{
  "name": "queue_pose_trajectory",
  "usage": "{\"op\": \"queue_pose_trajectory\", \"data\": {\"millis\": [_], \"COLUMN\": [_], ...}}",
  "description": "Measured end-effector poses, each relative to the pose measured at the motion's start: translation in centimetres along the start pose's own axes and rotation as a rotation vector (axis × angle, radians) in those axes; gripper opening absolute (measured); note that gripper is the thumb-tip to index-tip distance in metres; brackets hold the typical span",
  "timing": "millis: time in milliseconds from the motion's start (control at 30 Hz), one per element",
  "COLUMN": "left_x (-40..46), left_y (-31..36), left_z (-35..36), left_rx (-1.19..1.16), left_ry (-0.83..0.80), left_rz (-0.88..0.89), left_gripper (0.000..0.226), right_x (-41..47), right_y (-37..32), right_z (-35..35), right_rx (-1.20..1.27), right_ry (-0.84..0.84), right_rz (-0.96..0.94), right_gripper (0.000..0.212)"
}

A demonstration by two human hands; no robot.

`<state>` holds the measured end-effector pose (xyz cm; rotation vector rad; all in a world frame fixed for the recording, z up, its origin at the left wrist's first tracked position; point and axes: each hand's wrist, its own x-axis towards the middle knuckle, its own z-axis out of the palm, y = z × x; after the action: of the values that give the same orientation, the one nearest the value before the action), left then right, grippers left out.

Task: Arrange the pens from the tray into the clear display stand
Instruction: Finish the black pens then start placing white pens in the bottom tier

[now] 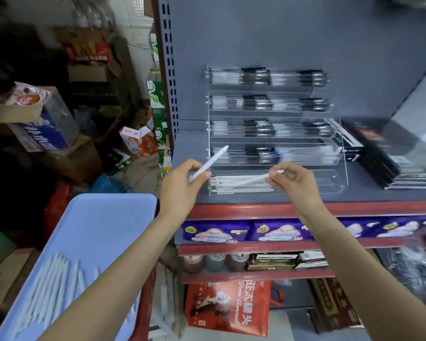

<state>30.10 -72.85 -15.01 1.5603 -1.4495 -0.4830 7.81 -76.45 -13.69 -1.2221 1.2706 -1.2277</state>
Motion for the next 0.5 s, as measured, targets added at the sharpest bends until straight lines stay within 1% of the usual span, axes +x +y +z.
{"op": "queue_pose_trajectory", "data": {"millis": [100,233,367,433,500], "left_x": [0.2,0.2,0.1,0.0,-0.1], "left_y": [0.1,0.3,0.4,0.4,0.5], "left_z": [0.4,0.8,0.7,0.6,0.4], "left_rx": [0.004,0.017,0.019,0.027,0.051], "left_ry": [-0.022,-0.031,-0.044,-0.052,-0.035], "left_rz": [-0.006,-0.026,-0.037,-0.032,-0.014], "left_gripper": [0.012,0.012,0.012,0.011,0.010], "right_x": [0.6,1.1,1.5,1.7,1.8], "right_y": [0.1,0.4,0.3,0.2,0.0], "right_z": [-0.2,-0.2,0.3,0.3,0.3], "right_rx": [-0.163,-0.500,-0.716,-0.827,-0.871], "right_ry": [-0.053,-0.091,-0.105,-0.130,-0.154], "right_rz": [-0.021,-0.119,-0.222,-0.235,-0.215], "right_gripper": [0.005,0.018,0.007,0.005,0.007]}}
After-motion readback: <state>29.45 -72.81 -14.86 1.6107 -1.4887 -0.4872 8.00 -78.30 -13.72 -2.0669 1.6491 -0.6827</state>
